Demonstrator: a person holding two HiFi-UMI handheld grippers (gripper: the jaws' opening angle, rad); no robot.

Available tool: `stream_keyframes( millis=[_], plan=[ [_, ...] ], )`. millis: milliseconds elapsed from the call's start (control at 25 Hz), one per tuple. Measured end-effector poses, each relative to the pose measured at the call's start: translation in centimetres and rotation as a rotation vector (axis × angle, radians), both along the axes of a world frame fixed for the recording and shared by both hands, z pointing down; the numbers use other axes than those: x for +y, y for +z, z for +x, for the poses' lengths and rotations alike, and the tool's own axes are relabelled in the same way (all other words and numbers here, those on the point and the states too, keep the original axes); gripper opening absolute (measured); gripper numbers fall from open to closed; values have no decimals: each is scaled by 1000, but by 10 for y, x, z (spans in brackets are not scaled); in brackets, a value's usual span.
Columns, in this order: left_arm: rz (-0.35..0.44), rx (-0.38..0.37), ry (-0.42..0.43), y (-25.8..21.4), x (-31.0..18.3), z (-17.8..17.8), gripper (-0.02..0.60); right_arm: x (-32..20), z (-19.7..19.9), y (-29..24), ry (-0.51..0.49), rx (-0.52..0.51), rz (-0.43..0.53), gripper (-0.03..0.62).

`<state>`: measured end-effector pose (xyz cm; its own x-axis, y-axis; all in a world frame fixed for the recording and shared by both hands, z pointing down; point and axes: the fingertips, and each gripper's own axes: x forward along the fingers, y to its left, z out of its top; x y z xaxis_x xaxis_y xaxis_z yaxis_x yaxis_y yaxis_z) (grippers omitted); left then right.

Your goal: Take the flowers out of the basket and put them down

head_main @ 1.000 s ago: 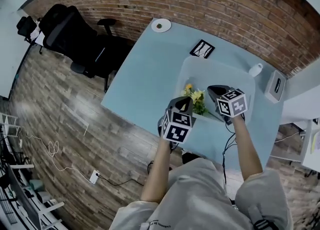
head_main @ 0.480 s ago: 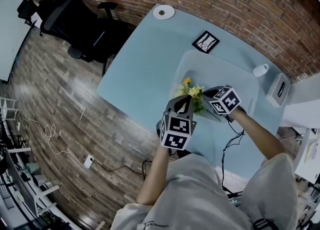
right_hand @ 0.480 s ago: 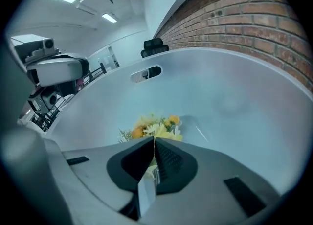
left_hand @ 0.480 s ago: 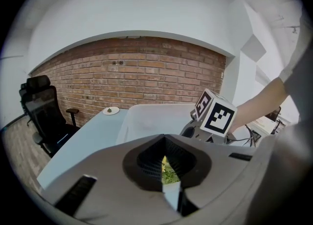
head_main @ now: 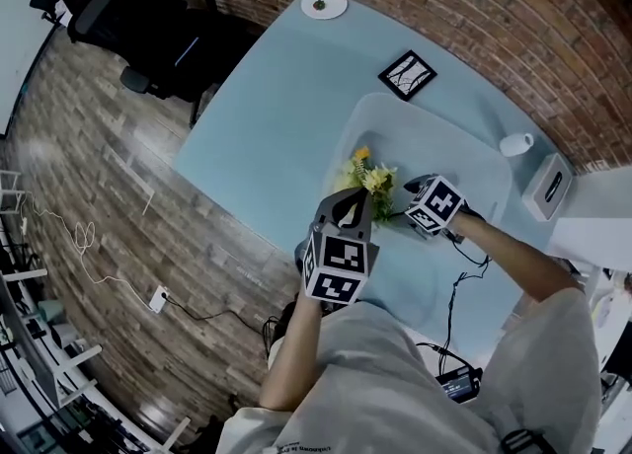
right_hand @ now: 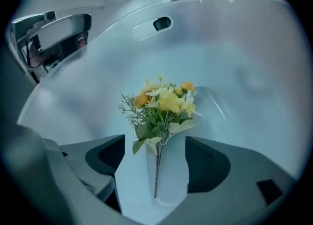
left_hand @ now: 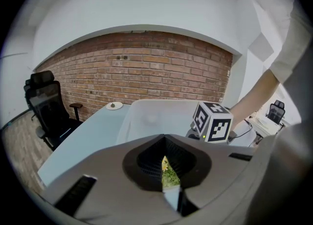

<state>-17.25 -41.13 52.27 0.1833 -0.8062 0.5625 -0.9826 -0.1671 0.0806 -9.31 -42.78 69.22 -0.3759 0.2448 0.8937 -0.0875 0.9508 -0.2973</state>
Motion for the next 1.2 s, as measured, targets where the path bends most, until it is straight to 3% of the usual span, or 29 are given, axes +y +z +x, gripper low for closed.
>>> stream_keyframes(
  millis=[120,440,480,600,680,880,1080,1200],
  plan=[
    [4,-3,5,0,0,0,17,1,-4,19,27,36,-49,422],
    [16,-8,-6,4,2,1,17,11,12,67,-88,163,-42,419],
    [17,-2,-10,4,3,0,17,13,10,71,-93,160,-30,406],
    [14,0,-13,4,5,1,17,18,4,76,-113,142,23,246],
    [20,-9,-20,4,5,1,17,16,3,78,-112,145,51,229],
    [33,-28,-22,4,9,-3,17,7,1,72,-74,140,93,108],
    [66,38,-71,-9,12,-7,17,-10,4,53,-5,116,115,75],
    [99,26,-80,-23,16,-11,17,-18,4,37,61,89,126,66]
  ],
)
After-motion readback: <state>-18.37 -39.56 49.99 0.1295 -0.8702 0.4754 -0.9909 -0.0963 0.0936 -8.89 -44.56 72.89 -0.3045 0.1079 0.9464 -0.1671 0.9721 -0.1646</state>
